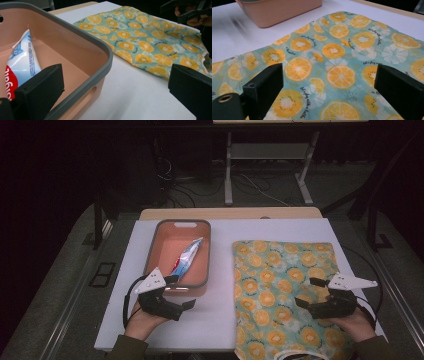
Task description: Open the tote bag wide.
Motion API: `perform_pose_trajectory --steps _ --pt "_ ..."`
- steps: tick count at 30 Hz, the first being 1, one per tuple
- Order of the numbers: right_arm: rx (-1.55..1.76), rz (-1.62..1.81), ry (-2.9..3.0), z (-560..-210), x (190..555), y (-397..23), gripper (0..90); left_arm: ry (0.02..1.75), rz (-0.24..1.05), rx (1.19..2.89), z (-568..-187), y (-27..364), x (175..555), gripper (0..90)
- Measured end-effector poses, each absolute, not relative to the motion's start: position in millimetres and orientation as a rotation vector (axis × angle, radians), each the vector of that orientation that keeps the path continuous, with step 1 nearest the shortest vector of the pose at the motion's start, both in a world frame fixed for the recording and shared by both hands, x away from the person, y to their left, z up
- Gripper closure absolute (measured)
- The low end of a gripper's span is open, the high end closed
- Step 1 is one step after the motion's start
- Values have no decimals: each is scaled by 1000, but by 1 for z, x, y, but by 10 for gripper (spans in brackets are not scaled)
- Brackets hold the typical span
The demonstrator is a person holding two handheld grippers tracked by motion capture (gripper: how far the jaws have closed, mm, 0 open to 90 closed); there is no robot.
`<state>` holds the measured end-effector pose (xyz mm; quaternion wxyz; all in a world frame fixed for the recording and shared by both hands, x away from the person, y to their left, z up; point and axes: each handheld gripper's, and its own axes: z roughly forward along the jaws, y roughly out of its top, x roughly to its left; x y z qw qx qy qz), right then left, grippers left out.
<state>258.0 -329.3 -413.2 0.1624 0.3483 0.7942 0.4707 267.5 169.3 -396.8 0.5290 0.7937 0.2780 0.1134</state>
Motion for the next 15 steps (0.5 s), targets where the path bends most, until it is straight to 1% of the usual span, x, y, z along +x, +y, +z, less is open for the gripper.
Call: perform_pose_trajectory --steps 9,11,15 --pt "992 1302 2322 -414 259 -328 88 653 276 1907 -396 167 267 0" --pt "981 1291 2367 -415 259 -326 136 653 275 1907 -396 166 267 0" --pt "952 1273 2452 -417 257 -322 146 642 280 1902 -394 164 265 0"
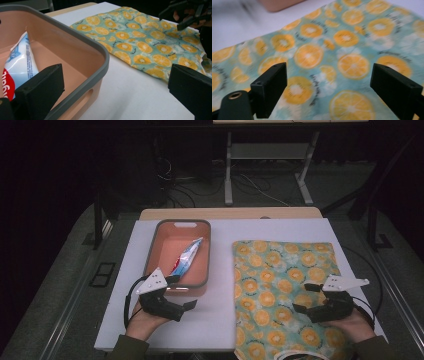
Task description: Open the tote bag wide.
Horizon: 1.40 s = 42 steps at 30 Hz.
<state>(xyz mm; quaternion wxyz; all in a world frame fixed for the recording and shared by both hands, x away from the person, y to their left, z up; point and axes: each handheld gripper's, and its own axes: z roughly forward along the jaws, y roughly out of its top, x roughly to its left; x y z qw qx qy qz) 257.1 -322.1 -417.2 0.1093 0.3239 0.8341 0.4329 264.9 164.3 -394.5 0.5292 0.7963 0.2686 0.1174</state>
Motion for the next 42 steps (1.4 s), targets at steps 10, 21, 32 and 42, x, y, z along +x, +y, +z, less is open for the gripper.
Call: perform_pose_trajectory --steps 10,21,32,42 --pt "823 1204 2654 -430 249 -302 215 628 266 1915 -396 160 264 0" --pt "675 977 2779 -448 244 -283 246 622 260 1917 -396 157 263 0" --pt "632 998 2787 -444 244 -285 786 618 255 1922 -397 155 262 0" --pt "657 1008 2797 -443 247 -282 900 618 255 1917 -396 155 262 0"
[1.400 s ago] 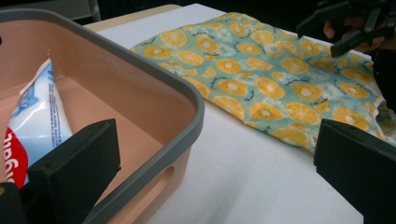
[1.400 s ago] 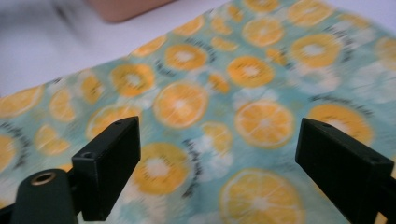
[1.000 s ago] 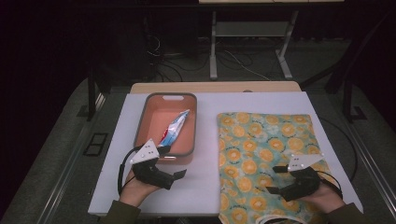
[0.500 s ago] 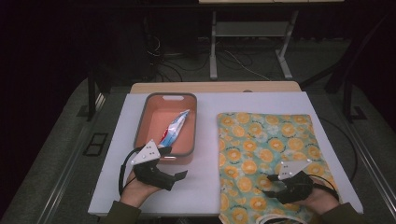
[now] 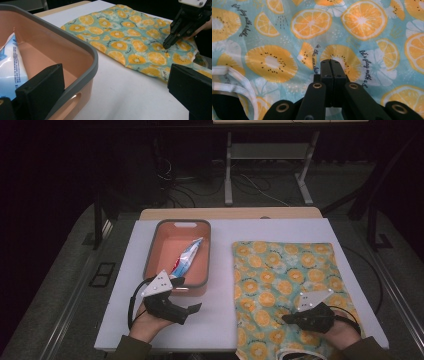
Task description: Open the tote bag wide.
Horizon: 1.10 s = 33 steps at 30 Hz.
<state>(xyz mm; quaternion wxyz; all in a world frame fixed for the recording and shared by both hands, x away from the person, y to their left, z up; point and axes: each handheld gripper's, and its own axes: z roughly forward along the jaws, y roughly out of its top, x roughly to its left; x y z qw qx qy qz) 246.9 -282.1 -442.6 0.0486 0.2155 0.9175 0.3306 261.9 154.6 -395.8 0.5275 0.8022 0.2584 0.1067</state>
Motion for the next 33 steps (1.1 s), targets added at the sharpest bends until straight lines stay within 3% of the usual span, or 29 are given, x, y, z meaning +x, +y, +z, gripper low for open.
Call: perform_pose_trajectory --steps 21,26,27,30,32,33 --pt "861 990 2626 -431 319 -247 900 621 253 1912 -396 156 263 0" --pt "873 1019 2632 -433 323 -248 892 620 253 1912 -396 156 262 0" --pt "870 1082 2621 -429 319 -252 716 620 252 1909 -396 156 262 0" --pt "856 1175 2617 -418 309 -256 581 620 252 1909 -396 156 262 0" --pt "848 1201 2618 -415 304 -257 563 617 251 1912 -396 156 262 0" --pt "799 1235 2637 -410 293 -255 504 615 250 1914 -396 155 262 0"
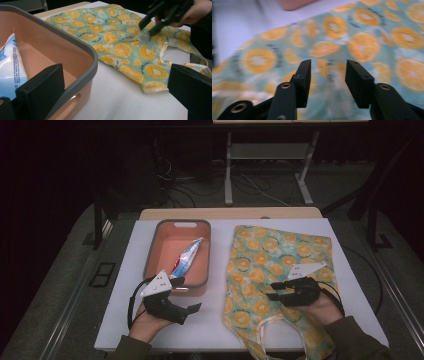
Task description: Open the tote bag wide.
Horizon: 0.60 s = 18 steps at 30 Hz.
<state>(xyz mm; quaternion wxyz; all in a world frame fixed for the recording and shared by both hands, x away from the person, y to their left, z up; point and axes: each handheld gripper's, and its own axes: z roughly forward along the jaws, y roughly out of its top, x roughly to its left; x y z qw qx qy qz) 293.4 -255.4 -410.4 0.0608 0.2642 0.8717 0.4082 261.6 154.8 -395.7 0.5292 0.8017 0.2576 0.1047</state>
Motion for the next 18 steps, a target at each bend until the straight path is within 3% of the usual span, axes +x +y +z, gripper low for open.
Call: perform_pose_trajectory --steps 8,13,18 --pt "650 1245 2785 -419 250 -232 377 614 248 1915 -396 153 261 0" --pt "574 1180 2838 -430 240 -216 314 609 247 1918 -396 152 261 0" --pt "500 1079 2880 -442 239 -207 355 610 244 1918 -397 152 261 0"
